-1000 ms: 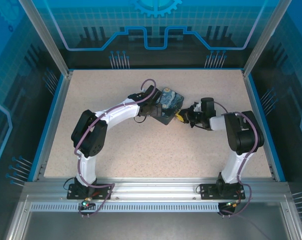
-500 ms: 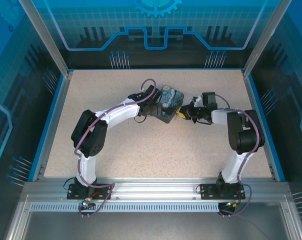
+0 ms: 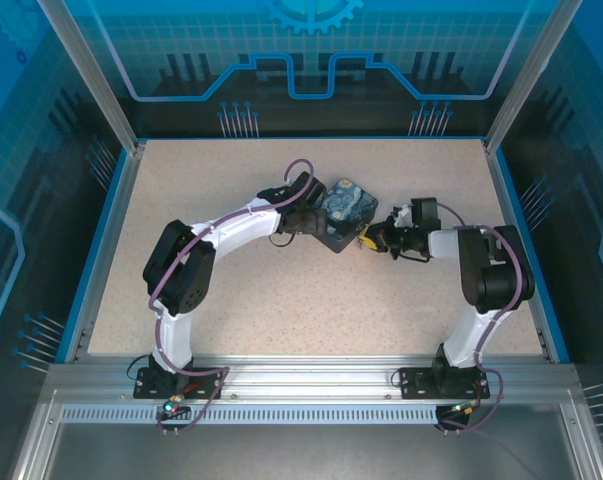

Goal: Unlock the padlock with the key

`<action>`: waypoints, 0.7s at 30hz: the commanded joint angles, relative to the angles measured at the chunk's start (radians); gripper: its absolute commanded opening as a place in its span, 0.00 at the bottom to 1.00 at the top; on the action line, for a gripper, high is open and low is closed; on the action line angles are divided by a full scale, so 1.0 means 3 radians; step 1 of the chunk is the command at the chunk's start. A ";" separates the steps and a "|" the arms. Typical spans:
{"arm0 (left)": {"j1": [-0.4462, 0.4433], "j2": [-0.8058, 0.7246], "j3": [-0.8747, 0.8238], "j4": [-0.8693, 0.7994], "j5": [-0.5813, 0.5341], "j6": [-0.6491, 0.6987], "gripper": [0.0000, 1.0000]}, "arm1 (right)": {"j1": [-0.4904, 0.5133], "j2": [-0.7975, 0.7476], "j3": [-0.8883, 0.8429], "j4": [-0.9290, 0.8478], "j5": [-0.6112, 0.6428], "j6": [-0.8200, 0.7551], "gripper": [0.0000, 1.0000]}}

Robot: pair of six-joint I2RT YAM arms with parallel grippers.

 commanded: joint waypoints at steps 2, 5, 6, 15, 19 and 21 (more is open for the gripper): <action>0.0021 0.0083 -0.0013 -0.0366 -0.0109 0.0040 0.98 | -0.0185 -0.0150 -0.0229 0.0190 0.0119 -0.0035 0.00; 0.0025 0.0078 -0.0005 -0.0365 -0.0109 0.0034 0.98 | -0.0204 -0.0123 -0.0243 0.0411 -0.0031 -0.0088 0.00; 0.0016 0.0074 0.0000 -0.0363 -0.0100 0.0030 0.98 | -0.0207 -0.0079 -0.0243 0.0531 -0.0126 -0.0051 0.00; -0.0065 0.0114 0.0148 -0.0327 -0.0088 0.0033 0.98 | -0.0059 0.0188 0.0016 0.0338 -0.0370 -0.0237 0.00; -0.0064 0.0100 0.0219 -0.0340 -0.0076 0.0044 0.98 | 0.0074 0.0160 0.0069 0.0121 -0.0311 -0.0351 0.00; -0.0066 0.0079 0.0245 -0.0349 -0.0088 0.0063 0.98 | 0.0095 0.0140 0.0080 0.0040 -0.0286 -0.0400 0.00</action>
